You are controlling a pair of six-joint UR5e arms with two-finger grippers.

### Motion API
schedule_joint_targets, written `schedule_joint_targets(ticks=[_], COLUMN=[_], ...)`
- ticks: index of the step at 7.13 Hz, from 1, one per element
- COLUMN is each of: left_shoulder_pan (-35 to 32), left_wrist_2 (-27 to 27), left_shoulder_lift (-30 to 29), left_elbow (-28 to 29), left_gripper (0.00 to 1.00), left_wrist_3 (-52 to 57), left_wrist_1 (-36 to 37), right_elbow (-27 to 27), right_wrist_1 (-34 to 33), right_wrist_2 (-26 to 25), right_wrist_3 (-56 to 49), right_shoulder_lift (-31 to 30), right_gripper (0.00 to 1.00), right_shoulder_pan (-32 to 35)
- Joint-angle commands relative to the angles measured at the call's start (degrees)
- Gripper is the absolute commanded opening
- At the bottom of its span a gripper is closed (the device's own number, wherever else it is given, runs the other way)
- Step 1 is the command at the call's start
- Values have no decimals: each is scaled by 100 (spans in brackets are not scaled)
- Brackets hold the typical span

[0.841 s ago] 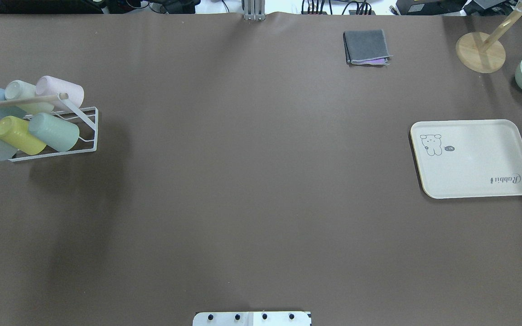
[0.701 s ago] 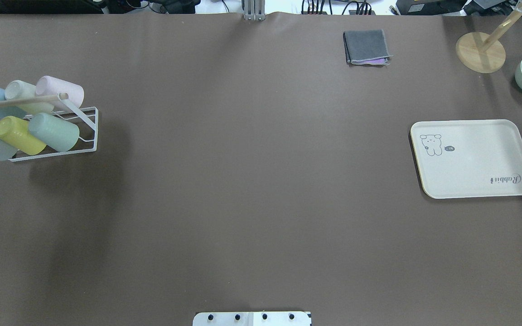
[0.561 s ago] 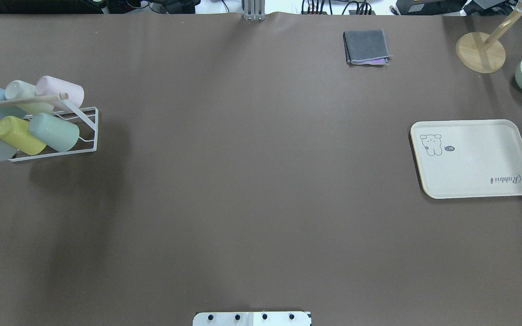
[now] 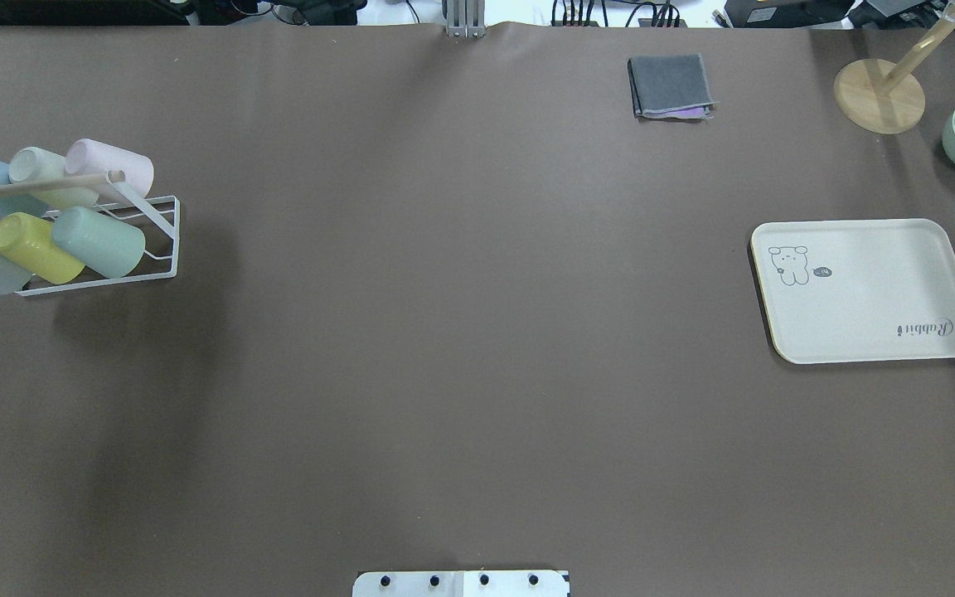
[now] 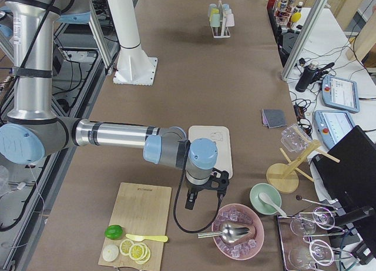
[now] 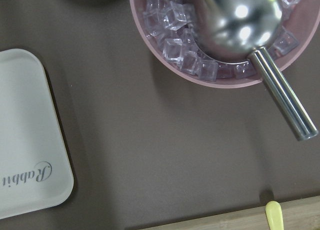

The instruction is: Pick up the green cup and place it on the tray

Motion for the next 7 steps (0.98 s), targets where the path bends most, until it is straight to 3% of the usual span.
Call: schedule_joint_targets(ticks=[1, 4, 6, 7], left_shoulder_pan=[2, -24, -42, -42], left_wrist_2=[-13, -22, -31, -31], left_shoulder_lift=[-3, 15, 24, 24], left_elbow=[-31, -31, -23, -23], left_gripper=[98, 98, 98, 98], left_wrist_3=[-7, 2, 2, -7], left_wrist_1=[7, 7, 16, 16], right_elbow=[-151, -477, -529, -486], right_wrist_1=[395, 1442, 1497, 1515], right_wrist_2=[-56, -30, 574, 603], right_wrist_3=[12, 12, 82, 91], right_shoulder_lift=[-23, -260, -252, -200], right_gripper=[100, 100, 100, 100], right_shoulder_pan=[-9, -44, -53, -209])
